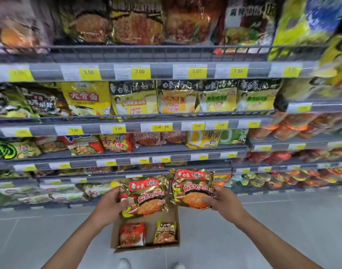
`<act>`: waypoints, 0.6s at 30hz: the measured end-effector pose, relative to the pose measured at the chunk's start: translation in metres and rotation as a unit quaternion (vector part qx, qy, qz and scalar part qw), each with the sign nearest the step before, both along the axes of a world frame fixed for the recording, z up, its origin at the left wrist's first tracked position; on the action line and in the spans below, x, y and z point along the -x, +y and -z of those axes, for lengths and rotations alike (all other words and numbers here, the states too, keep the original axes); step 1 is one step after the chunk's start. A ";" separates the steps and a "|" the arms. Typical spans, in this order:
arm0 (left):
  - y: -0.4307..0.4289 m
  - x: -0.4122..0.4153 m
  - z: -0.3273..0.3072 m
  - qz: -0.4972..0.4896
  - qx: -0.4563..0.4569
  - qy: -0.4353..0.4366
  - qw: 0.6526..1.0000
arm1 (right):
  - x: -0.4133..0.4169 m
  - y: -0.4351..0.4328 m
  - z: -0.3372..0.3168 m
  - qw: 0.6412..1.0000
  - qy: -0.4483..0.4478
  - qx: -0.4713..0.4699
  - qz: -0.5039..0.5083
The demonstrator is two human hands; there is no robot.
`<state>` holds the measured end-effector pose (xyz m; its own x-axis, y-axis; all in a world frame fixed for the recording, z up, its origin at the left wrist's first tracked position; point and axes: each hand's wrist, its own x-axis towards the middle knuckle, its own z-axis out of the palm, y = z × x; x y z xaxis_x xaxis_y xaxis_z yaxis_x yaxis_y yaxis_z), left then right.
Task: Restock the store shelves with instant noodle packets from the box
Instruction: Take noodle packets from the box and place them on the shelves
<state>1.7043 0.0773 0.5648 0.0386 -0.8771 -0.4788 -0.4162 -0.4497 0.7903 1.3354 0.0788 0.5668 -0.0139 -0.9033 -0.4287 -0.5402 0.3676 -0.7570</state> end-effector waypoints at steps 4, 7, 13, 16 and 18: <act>0.001 0.005 -0.036 0.002 0.042 0.046 0.998 | 0.014 -0.009 -0.039 0.999 -0.020 0.039 -0.016; -0.002 0.003 -0.057 -0.018 0.059 0.080 0.995 | 0.014 -0.014 -0.066 0.998 -0.052 0.036 0.017; -0.008 -0.003 -0.086 -0.083 0.096 0.142 0.982 | 0.007 -0.034 -0.104 0.994 -0.094 0.043 0.020; -0.014 -0.011 -0.095 -0.112 0.110 0.189 0.969 | -0.003 -0.046 -0.122 0.992 -0.118 0.046 0.012; -0.016 -0.018 -0.112 -0.133 0.095 0.219 0.962 | -0.014 -0.057 -0.134 0.989 -0.138 0.048 0.015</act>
<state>1.7223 0.0617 0.6771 0.1044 -0.9375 -0.3321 0.0847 -0.3243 0.9421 1.3489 0.0222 0.7007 0.0653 -0.9411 -0.3319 -0.2979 0.2990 -0.9065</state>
